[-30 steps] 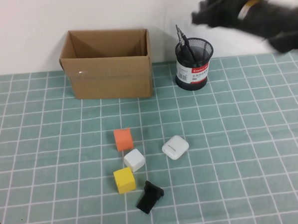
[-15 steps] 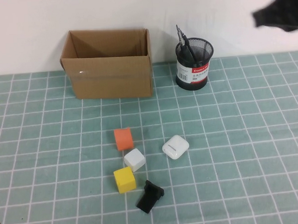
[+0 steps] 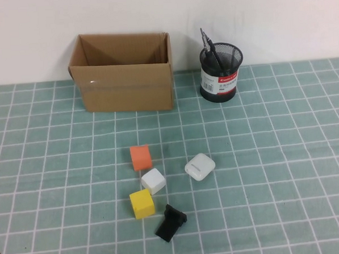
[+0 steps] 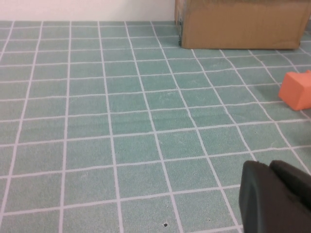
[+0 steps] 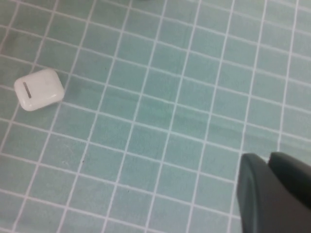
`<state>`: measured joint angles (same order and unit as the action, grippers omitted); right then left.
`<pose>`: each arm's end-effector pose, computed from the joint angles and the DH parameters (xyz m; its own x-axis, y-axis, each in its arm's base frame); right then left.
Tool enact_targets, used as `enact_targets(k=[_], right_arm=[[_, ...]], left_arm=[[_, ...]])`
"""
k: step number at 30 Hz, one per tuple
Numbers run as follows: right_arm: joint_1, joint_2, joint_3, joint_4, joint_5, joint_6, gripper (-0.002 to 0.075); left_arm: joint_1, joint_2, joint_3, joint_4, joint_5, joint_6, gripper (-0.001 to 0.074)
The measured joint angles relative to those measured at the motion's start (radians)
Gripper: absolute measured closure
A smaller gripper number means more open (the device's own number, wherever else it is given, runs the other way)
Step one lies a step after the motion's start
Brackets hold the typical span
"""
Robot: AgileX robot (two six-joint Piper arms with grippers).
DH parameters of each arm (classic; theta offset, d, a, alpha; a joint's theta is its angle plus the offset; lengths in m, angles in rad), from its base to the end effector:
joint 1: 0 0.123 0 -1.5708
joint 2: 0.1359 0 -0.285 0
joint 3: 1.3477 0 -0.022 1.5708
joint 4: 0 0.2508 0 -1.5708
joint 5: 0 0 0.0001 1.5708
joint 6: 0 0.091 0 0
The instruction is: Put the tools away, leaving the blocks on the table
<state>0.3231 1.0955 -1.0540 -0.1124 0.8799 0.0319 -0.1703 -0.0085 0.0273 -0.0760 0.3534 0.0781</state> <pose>0.2070 0.0610 0.3581 -0.6895 -0.2728 -0.6710 -0.2888 0.9531 -0.0907 0.0521 -0.0114 0.1727 -0.2749 0.0541 -0.9600 0.1962 0.9806 -0.0009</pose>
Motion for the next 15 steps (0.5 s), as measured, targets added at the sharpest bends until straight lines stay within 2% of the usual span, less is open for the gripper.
enact_targets(k=[6, 15], right_arm=[[-0.043, -0.312, 0.373, 0.006, -0.274, -0.009, 0.0733], [-0.271, -0.814, 0.841, 0.048, -0.513, -0.011, 0.0733]], left_arm=[[0.0, 0.0, 0.0, 0.0, 0.0, 0.0, 0.0739], [0.0, 0.0, 0.0, 0.0, 0.0, 0.0, 0.0739]])
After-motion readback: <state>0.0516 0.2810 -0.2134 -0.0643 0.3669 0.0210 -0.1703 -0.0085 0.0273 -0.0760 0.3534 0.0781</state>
